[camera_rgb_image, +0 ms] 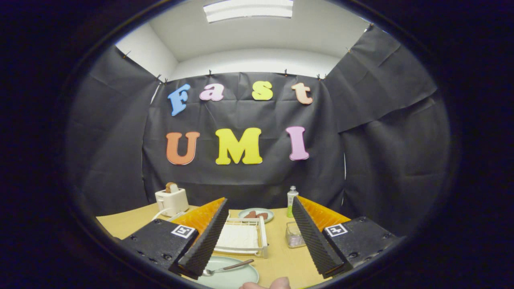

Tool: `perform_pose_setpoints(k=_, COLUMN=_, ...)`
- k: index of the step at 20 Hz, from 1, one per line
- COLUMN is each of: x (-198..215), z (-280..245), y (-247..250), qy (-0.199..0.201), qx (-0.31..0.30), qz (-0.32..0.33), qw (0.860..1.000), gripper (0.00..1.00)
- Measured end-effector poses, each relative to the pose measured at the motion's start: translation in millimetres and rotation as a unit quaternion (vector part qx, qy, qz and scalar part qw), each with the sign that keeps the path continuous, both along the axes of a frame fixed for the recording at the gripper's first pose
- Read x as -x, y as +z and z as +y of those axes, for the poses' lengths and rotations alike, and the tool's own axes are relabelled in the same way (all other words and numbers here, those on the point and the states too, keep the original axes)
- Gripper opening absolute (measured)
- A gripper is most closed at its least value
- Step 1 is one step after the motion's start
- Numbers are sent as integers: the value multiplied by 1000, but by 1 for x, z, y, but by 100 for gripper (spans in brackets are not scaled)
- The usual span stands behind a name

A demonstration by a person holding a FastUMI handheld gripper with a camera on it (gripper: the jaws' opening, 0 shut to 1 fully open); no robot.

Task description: Take the plate from the dish rack, then take the spoon from the basket and place it into the plate.

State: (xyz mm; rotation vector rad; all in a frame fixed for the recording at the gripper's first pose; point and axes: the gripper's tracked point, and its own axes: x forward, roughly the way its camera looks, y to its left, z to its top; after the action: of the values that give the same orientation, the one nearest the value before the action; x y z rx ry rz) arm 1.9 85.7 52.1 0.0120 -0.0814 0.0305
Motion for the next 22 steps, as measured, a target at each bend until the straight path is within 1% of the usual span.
perform_pose_setpoints(k=2, x=9, z=5, y=3, qy=5, qx=6, qz=-2, qw=1000, gripper=100)
perform_pose_setpoints(k=7, x=19, z=22, y=0, qy=14, qx=-11, qz=-4, qw=1000, gripper=100)
perform_pose_setpoints(k=10, x=12, z=31, y=-8, qy=9, qx=-10, qz=-8, qw=1000, gripper=100)
perform_pose_setpoints(k=14, x=4, z=49, y=-18, qy=19, qx=-14, qz=1, qw=1000, gripper=100)
perform_pose_setpoints(k=17, x=0, z=60, y=-21, qy=23, qx=-13, qz=-5, qw=1000, gripper=100)
perform_pose_setpoints(k=22, x=-5, z=78, y=-33, qy=41, qx=-23, qz=7, qw=999, gripper=100)
